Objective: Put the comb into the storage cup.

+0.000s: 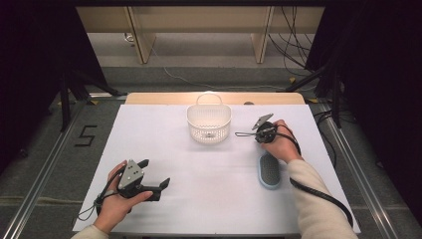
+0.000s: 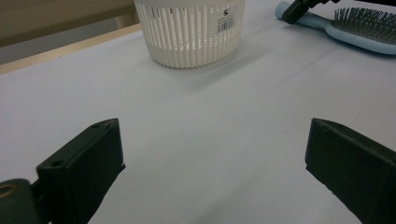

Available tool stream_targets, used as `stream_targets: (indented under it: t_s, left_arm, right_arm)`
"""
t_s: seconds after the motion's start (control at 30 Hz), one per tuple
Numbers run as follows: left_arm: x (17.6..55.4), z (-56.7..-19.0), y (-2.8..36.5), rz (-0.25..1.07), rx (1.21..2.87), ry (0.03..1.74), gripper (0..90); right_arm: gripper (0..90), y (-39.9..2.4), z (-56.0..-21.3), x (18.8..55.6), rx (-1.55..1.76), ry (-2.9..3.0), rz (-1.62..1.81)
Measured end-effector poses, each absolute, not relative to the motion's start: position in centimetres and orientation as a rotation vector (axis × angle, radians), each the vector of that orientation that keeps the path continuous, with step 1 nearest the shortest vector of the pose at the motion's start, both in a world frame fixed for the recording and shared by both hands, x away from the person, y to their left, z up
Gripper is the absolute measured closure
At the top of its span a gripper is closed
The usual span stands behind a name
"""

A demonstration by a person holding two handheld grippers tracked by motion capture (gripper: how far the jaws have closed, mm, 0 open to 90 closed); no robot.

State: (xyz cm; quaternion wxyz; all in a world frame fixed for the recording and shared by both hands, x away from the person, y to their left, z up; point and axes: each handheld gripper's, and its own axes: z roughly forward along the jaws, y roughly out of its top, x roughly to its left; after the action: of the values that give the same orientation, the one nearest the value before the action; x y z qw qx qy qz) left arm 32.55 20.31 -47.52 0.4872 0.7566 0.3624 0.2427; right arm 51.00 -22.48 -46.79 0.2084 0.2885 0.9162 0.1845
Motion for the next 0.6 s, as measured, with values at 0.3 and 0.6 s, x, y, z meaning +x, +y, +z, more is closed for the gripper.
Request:
stream_targets:
  t_s: [0.3, 0.6]
  left_arm:
    - [32.6, -47.5, 20.2, 0.592, 1.843, 0.878, 3.9]
    - [32.6, -47.5, 20.1, 0.592, 1.843, 0.88, 4.1]
  right_arm:
    - [90.0, -25.2, -46.7, 49.9, 0.882, 2.558, 0.403]
    - [90.0, -27.9, -46.1, 47.8, 0.988, 2.584, 0.301]
